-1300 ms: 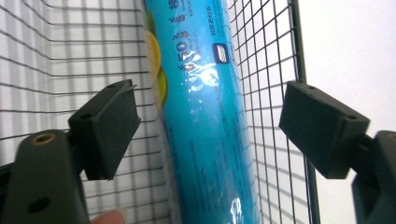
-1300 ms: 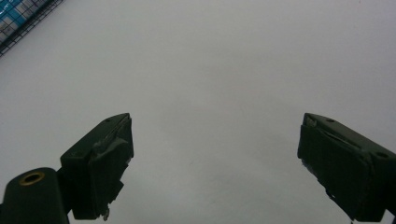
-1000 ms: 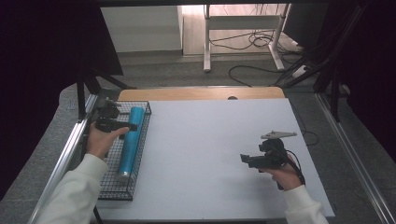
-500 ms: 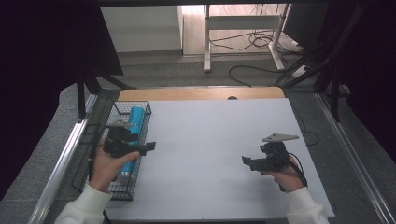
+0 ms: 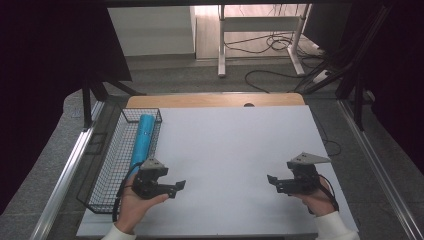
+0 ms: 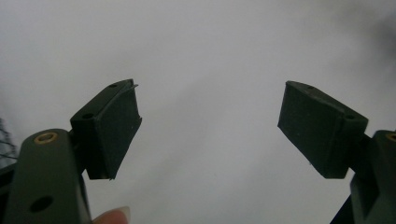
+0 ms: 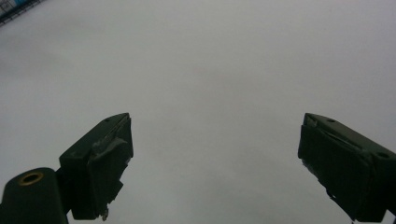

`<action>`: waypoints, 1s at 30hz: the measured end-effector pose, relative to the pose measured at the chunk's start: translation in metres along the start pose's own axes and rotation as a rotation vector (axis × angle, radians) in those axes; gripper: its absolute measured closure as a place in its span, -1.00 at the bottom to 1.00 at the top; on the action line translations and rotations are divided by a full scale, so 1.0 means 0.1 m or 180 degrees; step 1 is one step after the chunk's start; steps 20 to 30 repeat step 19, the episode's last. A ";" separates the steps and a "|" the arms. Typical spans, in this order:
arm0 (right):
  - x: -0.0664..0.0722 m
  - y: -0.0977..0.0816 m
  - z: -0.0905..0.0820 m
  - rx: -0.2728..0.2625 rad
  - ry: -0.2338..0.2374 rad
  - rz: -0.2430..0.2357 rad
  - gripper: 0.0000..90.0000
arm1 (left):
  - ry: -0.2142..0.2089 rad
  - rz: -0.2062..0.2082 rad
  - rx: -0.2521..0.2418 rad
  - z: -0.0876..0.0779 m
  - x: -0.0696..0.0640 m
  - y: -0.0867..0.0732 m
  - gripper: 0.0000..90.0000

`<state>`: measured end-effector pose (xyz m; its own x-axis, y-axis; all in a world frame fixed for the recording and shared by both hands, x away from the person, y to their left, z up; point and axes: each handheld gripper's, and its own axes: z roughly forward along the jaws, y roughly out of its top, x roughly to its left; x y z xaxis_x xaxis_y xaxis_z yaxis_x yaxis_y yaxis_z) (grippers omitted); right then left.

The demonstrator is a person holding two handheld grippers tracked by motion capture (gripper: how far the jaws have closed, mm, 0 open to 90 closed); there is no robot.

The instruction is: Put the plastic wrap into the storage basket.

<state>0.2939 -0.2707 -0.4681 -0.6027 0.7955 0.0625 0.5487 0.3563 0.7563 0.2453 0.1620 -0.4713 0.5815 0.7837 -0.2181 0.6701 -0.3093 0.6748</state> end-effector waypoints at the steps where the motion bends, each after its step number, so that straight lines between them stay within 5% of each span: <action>1: -0.01 -0.04 -0.01 0.0002 0.0003 -0.0015 -0.77 | -0.0006 0.0002 0.0000 0.03 -0.01 -0.02 -0.55; 19: -0.01 -0.11 0.02 0.0036 -0.0076 -0.0174 -0.80 | 0.0172 0.0044 -0.0084 0.08 0.04 -0.07 -0.54; 30: -0.01 -0.11 0.02 0.0036 -0.0076 -0.0174 -0.80 | 0.0172 0.0044 -0.0084 0.08 0.04 -0.07 -0.54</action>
